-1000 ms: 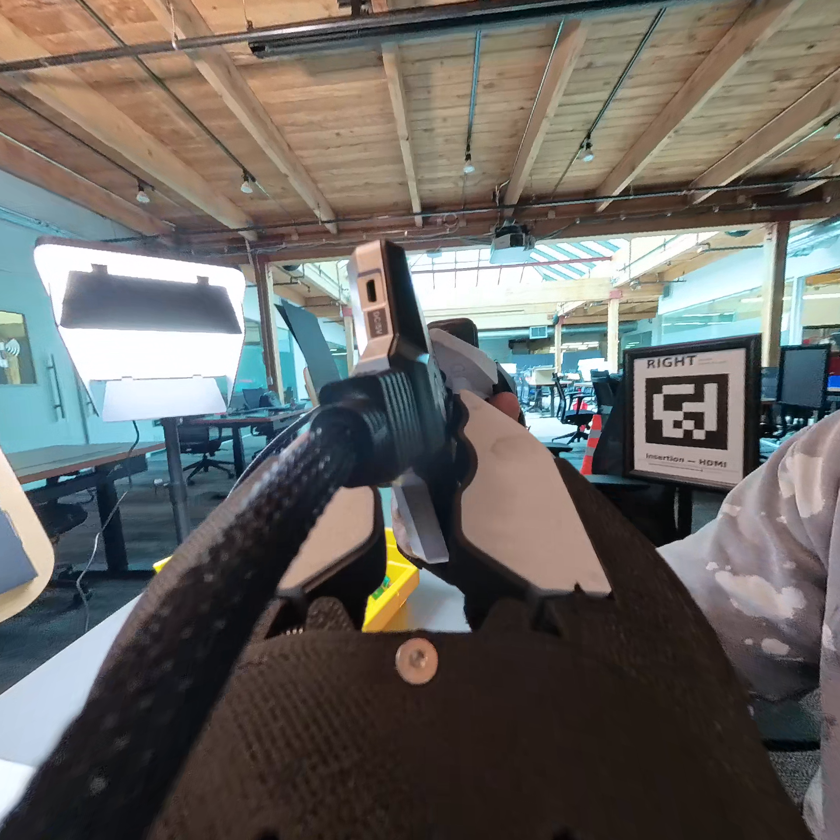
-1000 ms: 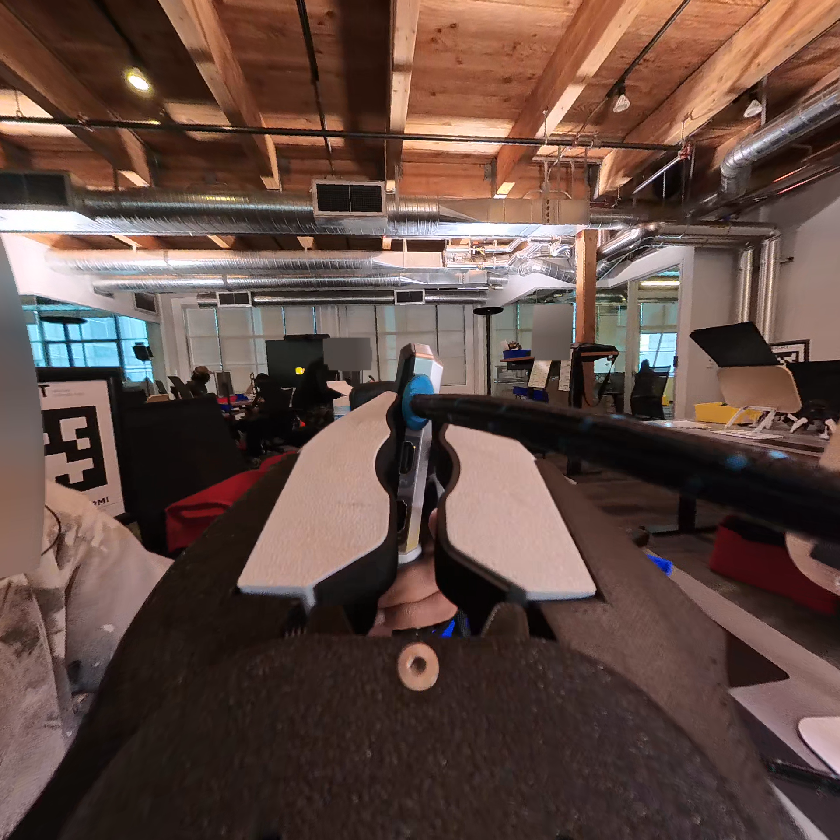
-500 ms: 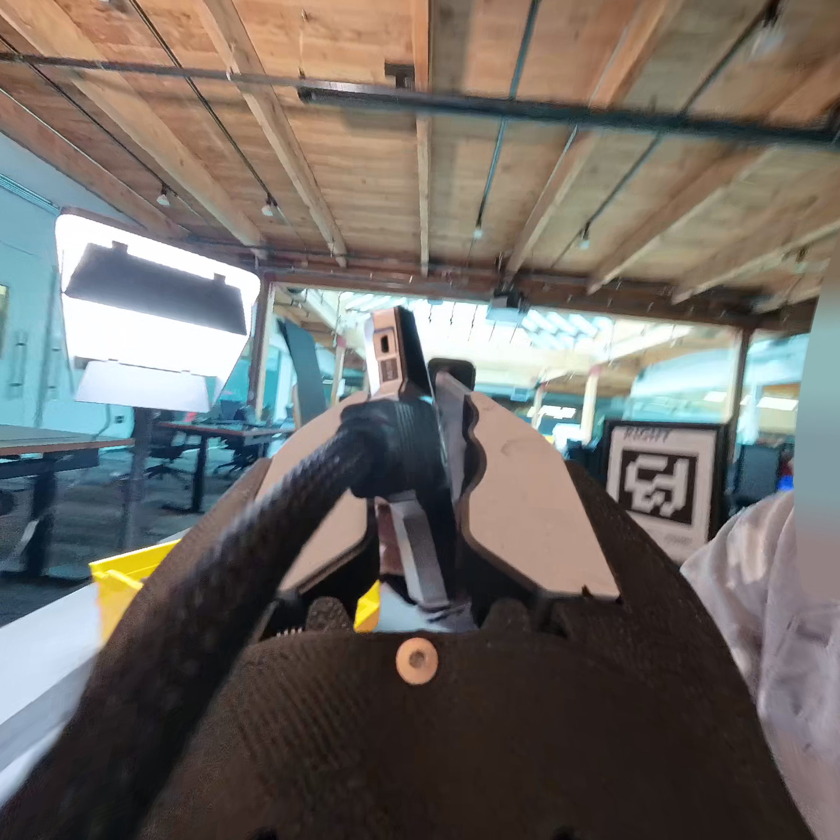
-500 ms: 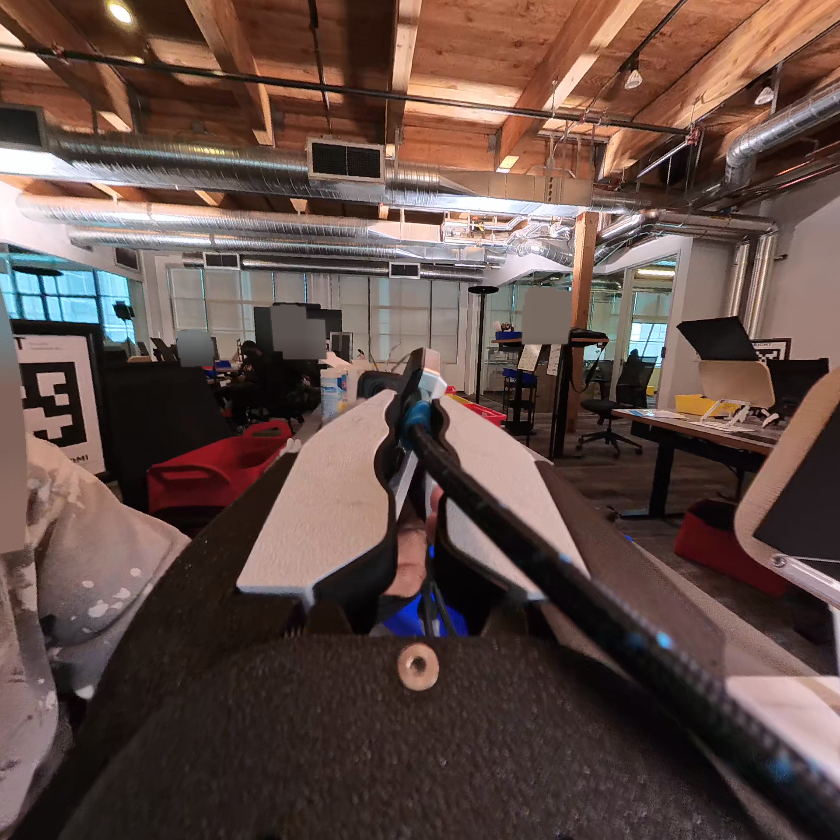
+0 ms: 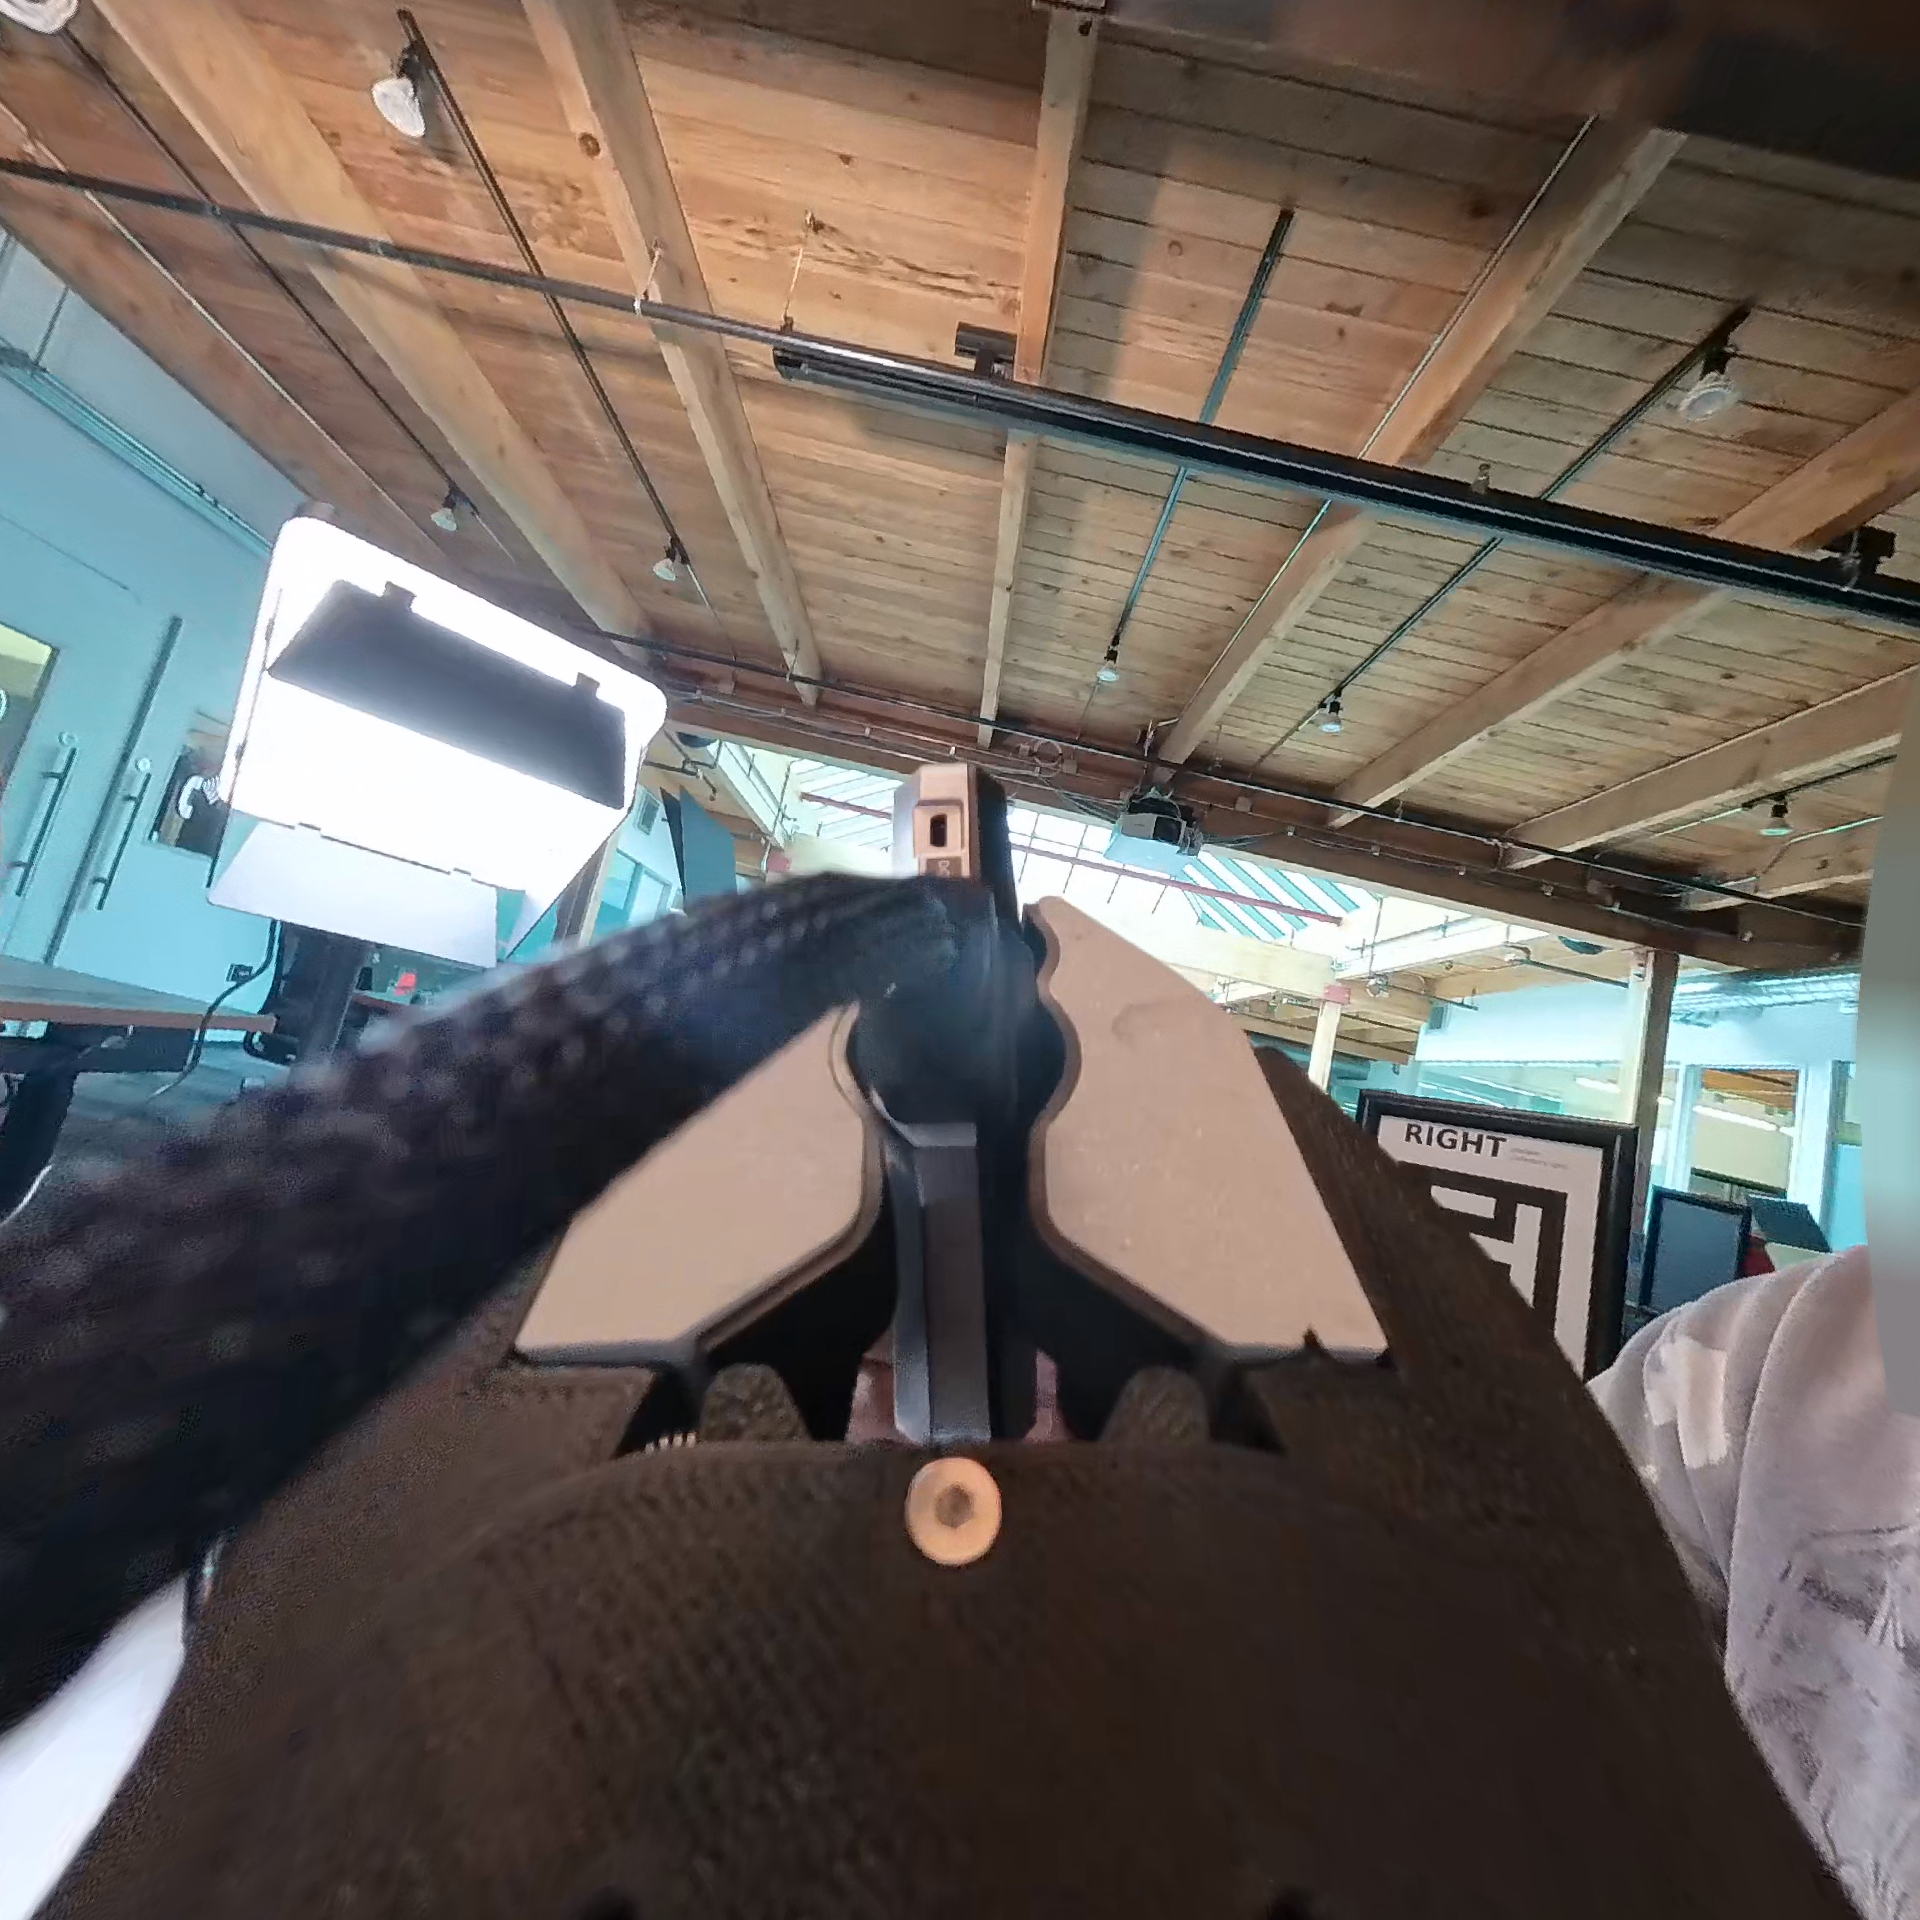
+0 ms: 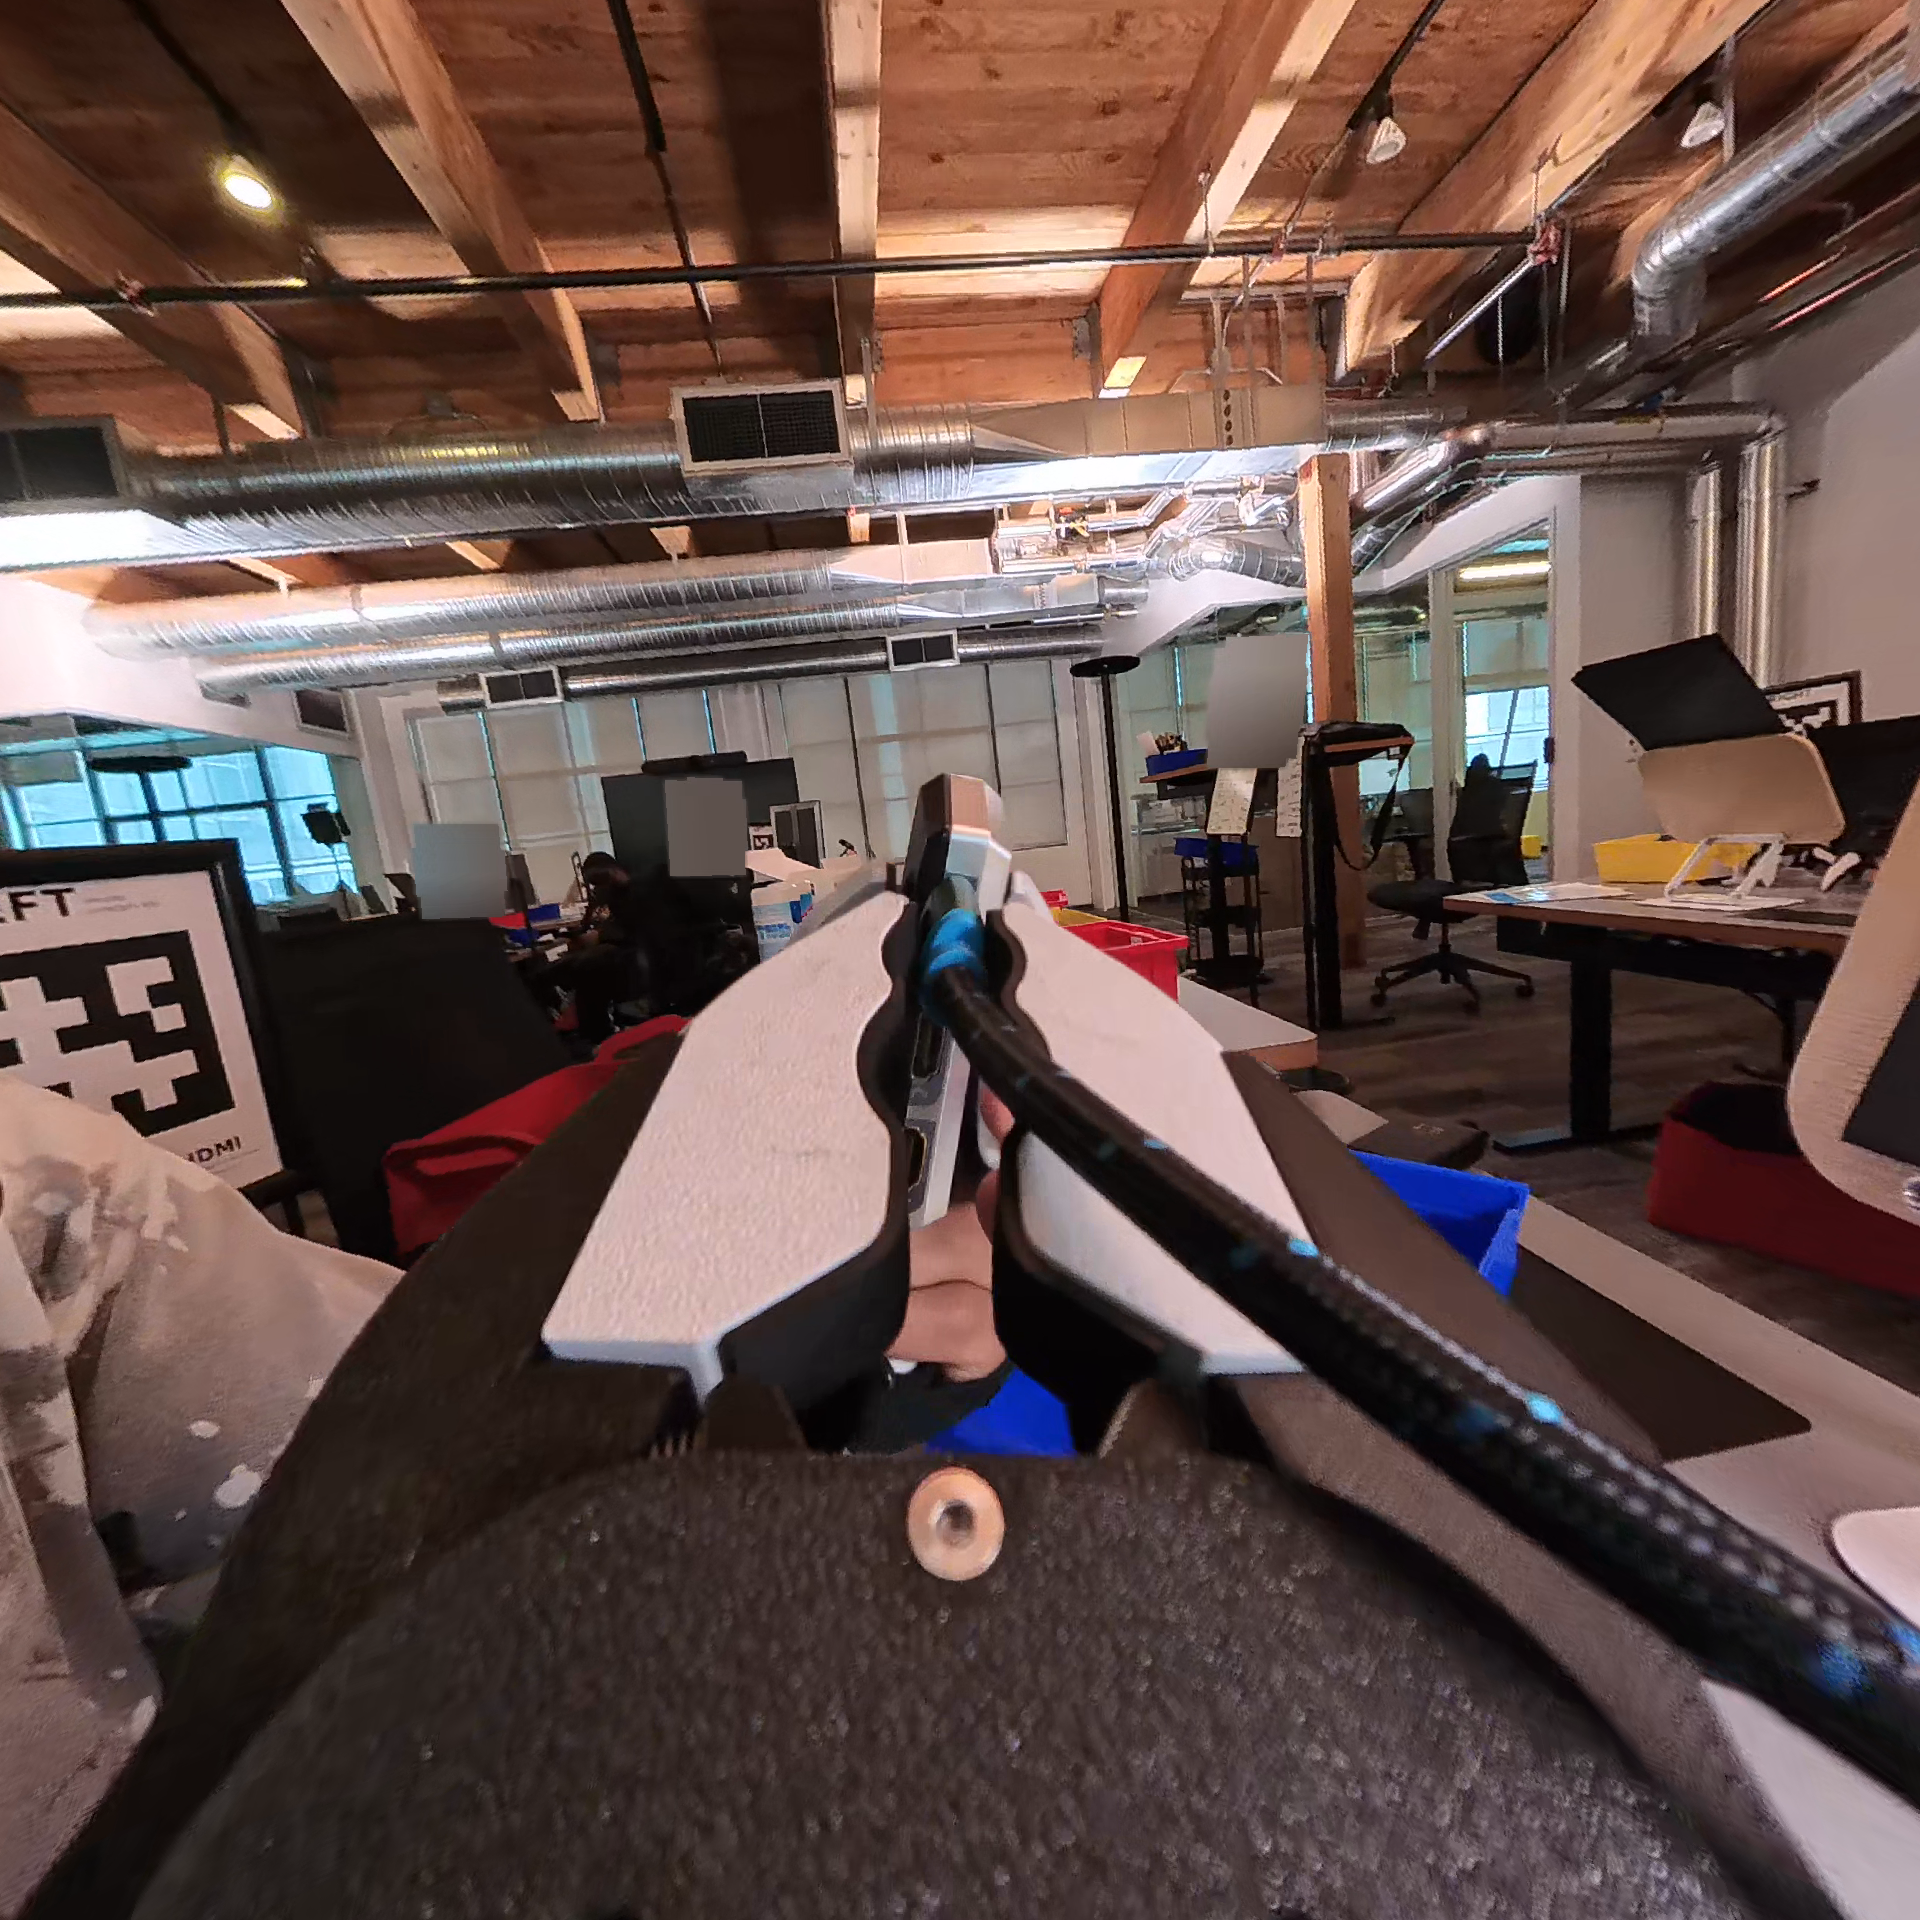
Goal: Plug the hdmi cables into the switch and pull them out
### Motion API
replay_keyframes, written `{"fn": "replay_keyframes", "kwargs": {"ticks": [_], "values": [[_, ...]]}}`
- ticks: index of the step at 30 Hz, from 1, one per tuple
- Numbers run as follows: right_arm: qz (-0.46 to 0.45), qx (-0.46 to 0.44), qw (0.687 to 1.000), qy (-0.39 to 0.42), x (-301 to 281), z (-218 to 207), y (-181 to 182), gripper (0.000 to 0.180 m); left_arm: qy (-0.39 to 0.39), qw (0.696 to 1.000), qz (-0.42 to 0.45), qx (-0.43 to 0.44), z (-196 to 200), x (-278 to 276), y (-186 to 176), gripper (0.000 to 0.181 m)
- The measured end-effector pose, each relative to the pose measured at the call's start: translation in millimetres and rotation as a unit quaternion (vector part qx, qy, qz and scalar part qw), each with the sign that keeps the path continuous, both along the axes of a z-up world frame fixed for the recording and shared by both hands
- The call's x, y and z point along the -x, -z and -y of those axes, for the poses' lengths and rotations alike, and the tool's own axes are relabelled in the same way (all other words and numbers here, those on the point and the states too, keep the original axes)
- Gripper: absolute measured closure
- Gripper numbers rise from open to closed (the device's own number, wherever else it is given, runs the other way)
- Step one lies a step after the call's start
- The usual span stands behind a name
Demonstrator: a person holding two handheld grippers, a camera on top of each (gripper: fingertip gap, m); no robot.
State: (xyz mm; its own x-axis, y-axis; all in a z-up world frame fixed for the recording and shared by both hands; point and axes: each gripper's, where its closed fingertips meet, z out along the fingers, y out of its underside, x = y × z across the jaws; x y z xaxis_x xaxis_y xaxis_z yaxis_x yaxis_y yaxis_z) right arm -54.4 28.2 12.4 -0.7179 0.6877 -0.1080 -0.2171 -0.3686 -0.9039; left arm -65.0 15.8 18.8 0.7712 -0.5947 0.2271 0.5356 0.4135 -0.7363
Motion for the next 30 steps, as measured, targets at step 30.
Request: {"fn": "replay_keyframes", "kwargs": {"ticks": [30], "values": [[-0.046,-0.032,0.998,0.036,-30.0,-51.3,-17.4,0.168,0.124,0.842,-0.354,0.387,22.2,-45.5,95.8,0.152]]}}
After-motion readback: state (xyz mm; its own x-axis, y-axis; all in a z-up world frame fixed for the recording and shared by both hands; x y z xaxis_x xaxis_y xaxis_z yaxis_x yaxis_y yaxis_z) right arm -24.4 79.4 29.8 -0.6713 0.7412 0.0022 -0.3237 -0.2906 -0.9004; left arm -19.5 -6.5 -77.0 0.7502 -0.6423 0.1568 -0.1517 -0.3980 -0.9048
